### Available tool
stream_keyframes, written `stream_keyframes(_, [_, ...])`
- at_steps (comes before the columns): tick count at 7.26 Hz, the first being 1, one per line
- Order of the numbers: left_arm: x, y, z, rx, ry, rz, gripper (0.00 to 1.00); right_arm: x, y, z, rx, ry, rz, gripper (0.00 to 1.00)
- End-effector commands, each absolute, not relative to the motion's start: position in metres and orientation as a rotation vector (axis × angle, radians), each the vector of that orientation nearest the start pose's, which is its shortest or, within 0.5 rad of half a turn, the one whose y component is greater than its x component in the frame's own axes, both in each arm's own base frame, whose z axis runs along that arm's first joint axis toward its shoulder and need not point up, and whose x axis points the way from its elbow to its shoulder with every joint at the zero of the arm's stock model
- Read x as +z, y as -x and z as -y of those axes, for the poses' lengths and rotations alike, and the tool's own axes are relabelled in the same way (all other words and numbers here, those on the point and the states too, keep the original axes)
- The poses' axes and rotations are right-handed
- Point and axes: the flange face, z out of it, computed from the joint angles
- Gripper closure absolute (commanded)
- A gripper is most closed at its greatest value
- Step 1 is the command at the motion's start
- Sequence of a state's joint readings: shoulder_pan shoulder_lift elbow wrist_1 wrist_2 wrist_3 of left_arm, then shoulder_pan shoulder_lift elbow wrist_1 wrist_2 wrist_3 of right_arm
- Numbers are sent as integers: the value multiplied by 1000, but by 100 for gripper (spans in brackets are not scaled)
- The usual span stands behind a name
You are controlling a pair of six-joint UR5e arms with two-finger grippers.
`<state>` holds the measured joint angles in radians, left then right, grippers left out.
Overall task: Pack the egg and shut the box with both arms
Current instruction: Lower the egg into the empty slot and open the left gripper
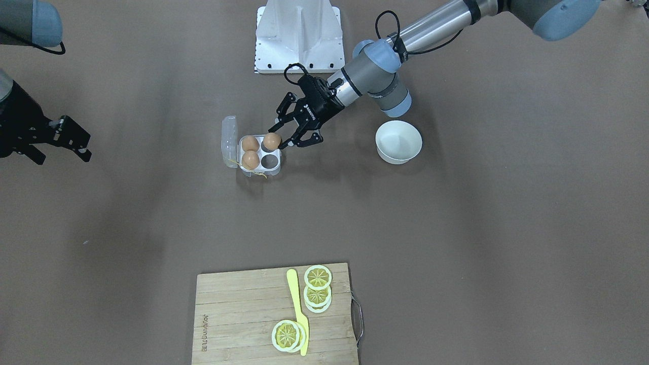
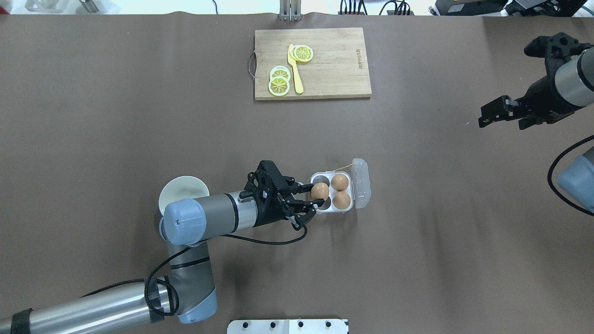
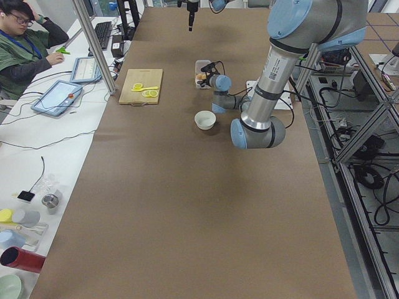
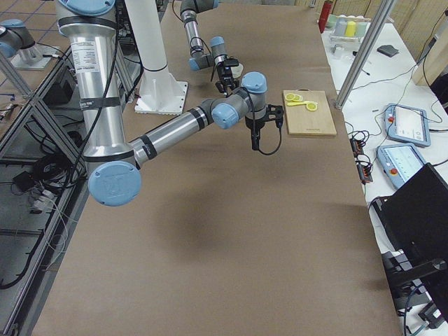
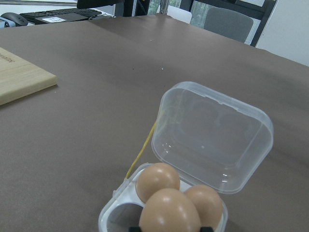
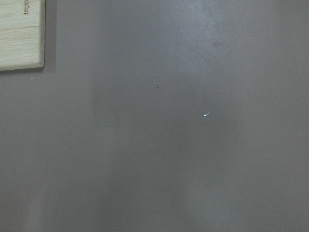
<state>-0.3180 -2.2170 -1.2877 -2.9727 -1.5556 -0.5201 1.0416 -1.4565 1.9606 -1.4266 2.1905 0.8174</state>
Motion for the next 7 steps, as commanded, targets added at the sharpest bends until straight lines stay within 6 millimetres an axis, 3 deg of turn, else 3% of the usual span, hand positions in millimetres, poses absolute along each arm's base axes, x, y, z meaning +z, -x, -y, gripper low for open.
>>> stream_keyframes(1, [241, -629, 340, 520, -1139, -1391, 100, 400, 198, 488, 70, -117, 856, 0])
stream_keyframes(2, [236, -632, 340, 519, -1140, -1393, 100, 400, 198, 488, 68, -117, 856, 0])
stream_keyframes(3, [230, -634, 341, 517, -1141, -1396, 87, 400, 198, 488, 69, -116, 855, 0])
stream_keyframes(6, [227, -634, 342, 513, -1139, -1398, 33, 400, 198, 488, 68, -117, 856, 0])
stream_keyframes(7, [227, -634, 342, 513, -1139, -1398, 28, 399, 198, 488, 69, -118, 857, 0])
